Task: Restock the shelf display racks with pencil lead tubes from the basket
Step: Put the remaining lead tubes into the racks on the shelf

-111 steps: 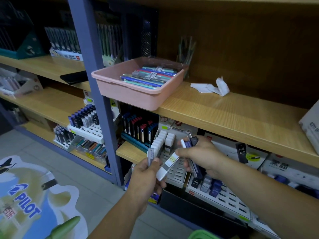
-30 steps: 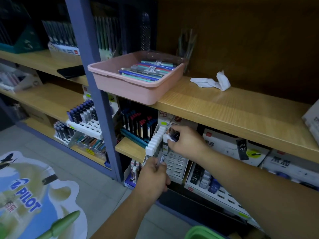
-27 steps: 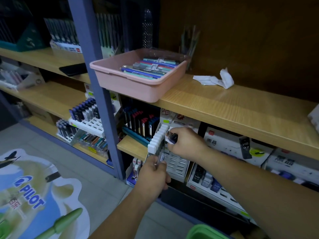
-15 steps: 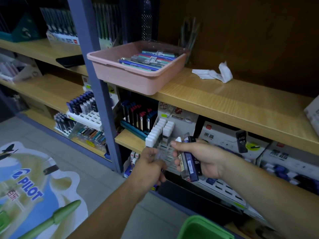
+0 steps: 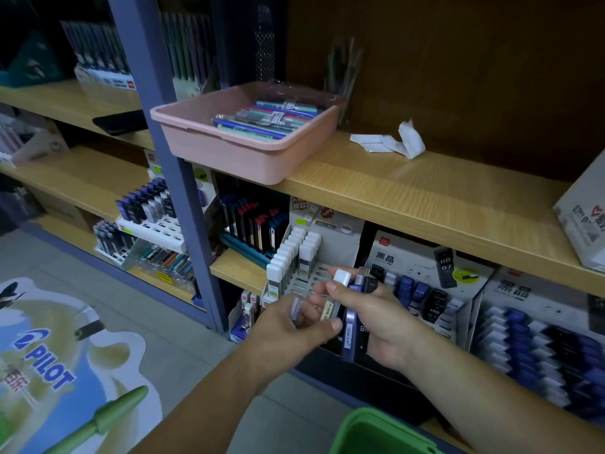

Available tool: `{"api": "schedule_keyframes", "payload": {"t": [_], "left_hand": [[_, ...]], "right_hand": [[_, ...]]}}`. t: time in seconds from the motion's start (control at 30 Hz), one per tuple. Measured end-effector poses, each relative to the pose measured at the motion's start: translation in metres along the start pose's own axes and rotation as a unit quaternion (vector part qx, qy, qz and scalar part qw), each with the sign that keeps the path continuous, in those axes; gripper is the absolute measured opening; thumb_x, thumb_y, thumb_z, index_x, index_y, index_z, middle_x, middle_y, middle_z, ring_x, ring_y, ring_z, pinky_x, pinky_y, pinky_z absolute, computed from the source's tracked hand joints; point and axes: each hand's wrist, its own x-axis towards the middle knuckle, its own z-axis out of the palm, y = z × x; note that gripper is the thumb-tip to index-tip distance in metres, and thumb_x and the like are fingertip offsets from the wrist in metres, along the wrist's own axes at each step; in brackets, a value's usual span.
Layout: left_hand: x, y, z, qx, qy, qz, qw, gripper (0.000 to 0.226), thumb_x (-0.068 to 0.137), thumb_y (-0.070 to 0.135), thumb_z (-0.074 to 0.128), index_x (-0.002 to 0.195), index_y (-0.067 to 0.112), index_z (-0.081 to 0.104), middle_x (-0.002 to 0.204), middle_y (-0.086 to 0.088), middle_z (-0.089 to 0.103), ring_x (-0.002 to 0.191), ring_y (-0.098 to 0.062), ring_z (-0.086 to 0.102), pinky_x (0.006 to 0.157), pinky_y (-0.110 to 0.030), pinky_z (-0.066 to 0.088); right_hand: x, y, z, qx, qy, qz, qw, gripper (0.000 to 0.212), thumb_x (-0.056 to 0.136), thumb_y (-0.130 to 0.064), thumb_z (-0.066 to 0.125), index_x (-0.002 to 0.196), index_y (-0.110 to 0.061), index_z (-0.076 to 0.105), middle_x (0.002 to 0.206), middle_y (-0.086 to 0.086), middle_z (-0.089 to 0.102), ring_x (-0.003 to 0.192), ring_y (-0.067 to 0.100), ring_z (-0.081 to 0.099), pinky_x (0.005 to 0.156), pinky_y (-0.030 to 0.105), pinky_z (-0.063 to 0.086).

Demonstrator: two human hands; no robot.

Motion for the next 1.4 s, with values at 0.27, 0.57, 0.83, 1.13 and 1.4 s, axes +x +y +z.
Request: {"api": "schedule_keyframes", "payload": {"t": [0.27,0.57,0.83,1.13,1.4], "left_hand": [[0.003,-0.001,0.001,0.064,0.013,0.079,0.995,0.017,0.101,0.021,0.064,0.088,0.013,0.07,0.074,0.007,0.069,0.067,-0.002,0.06,0.064,-0.013,0.045],[0.009,-0.004,-0.007,0.025,0.078,0.024,0.996,0.026,0.109,0.024,0.046,0.095,0.014,0.066,0.077,-0.002,0.07,0.053,-0.007,0.049,0.052,-0.022,0.043],[0.019,-0.01,-0.006,0.044,0.143,0.004,0.989,0.04,0.104,0.047,0.051,0.09,0.012,0.063,0.075,-0.002,0.059,0.065,-0.011,0.052,0.068,-0.031,0.046],[0.028,-0.015,-0.003,-0.065,0.13,-0.063,0.987,0.042,0.107,0.05,0.043,0.096,0.02,0.07,0.074,0.004,0.055,0.066,-0.021,0.051,0.081,-0.047,0.049],[0.03,-0.018,-0.003,-0.081,0.128,-0.055,0.987,0.039,0.107,0.047,0.044,0.096,0.019,0.069,0.072,0.0,0.058,0.063,-0.014,0.049,0.064,-0.033,0.037]], "right_hand": [[0.005,-0.002,0.007,-0.046,0.106,-0.034,0.993,0.015,0.093,-0.017,0.077,0.105,-0.011,0.072,0.097,0.014,0.079,0.084,0.023,0.078,0.068,0.042,0.064],[0.018,-0.017,0.008,-0.236,0.115,-0.085,0.961,0.007,0.094,-0.013,0.074,0.099,-0.015,0.069,0.068,0.013,0.065,0.044,0.016,0.054,0.044,0.026,0.047],[0.056,-0.031,0.017,-0.452,0.124,-0.216,0.857,0.016,0.09,-0.016,0.074,0.086,-0.025,0.062,0.079,-0.008,0.063,0.073,0.015,0.061,0.068,0.029,0.053],[0.083,-0.025,0.024,-0.577,0.09,-0.232,0.778,0.015,0.091,-0.021,0.072,0.091,-0.029,0.059,0.078,-0.013,0.059,0.078,0.019,0.062,0.074,0.037,0.058],[0.089,-0.027,0.031,-0.631,0.05,-0.204,0.747,0.016,0.09,-0.032,0.074,0.084,-0.031,0.059,0.077,-0.011,0.062,0.077,0.019,0.064,0.075,0.036,0.058]]}}
